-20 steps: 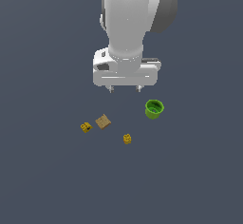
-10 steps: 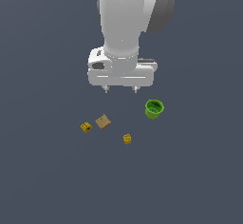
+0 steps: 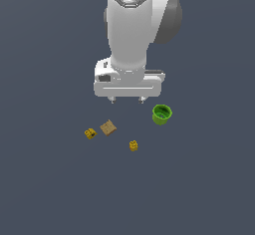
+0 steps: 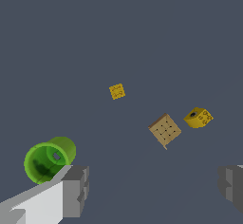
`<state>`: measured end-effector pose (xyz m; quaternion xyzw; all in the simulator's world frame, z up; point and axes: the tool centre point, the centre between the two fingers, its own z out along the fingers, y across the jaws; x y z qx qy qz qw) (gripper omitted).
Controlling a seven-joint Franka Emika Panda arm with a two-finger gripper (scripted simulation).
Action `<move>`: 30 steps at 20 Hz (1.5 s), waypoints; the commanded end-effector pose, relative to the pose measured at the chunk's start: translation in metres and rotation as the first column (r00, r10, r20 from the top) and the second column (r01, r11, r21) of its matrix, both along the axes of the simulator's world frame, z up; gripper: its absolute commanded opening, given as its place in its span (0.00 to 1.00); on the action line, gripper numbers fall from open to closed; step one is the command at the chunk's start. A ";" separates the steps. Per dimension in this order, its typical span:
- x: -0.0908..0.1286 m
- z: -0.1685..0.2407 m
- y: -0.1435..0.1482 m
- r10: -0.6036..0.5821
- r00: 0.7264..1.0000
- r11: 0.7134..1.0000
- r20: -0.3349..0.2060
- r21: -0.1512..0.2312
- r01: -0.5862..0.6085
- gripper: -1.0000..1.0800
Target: Pick up a designated object from a clutter of objects.
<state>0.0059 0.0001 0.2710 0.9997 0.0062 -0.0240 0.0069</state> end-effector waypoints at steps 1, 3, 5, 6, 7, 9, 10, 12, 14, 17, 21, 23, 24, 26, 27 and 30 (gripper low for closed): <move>0.006 -0.012 0.001 0.021 1.000 1.000 0.002 0.000 -0.021 0.96; 0.012 -0.024 0.003 0.042 0.999 0.999 0.005 0.000 -0.042 0.96; 0.019 -0.038 0.005 0.067 0.998 0.998 0.008 0.000 -0.067 0.96; 0.023 -0.046 0.006 0.081 0.997 0.997 0.010 0.000 -0.081 0.96; 0.026 -0.054 0.007 0.096 0.995 0.995 0.012 0.000 -0.096 0.96; 0.034 -0.073 0.009 0.128 0.992 0.992 0.016 0.001 -0.128 0.96; 0.038 -0.084 0.011 0.145 0.989 0.989 0.019 0.002 -0.145 0.96; 0.044 -0.105 0.014 0.179 0.984 0.984 0.024 0.003 -0.179 0.96; 0.050 -0.124 0.017 0.209 0.977 0.978 0.028 0.005 -0.209 0.96; 0.055 -0.149 0.020 0.247 0.968 0.969 0.035 0.008 -0.248 0.96; 0.059 -0.175 0.024 0.285 0.958 0.958 0.041 0.011 -0.286 0.96; 0.060 -0.184 0.026 0.298 0.953 0.954 0.044 0.012 -0.299 0.96; 0.061 -0.188 0.026 0.304 0.952 0.952 0.045 0.013 -0.305 0.96; 0.061 -0.194 0.027 0.312 0.949 0.950 0.047 0.013 -0.313 0.96; 0.062 -0.196 0.027 0.315 0.948 0.949 0.047 0.014 -0.316 0.96; 0.062 -0.199 0.028 0.319 0.947 0.947 0.048 0.014 -0.320 0.96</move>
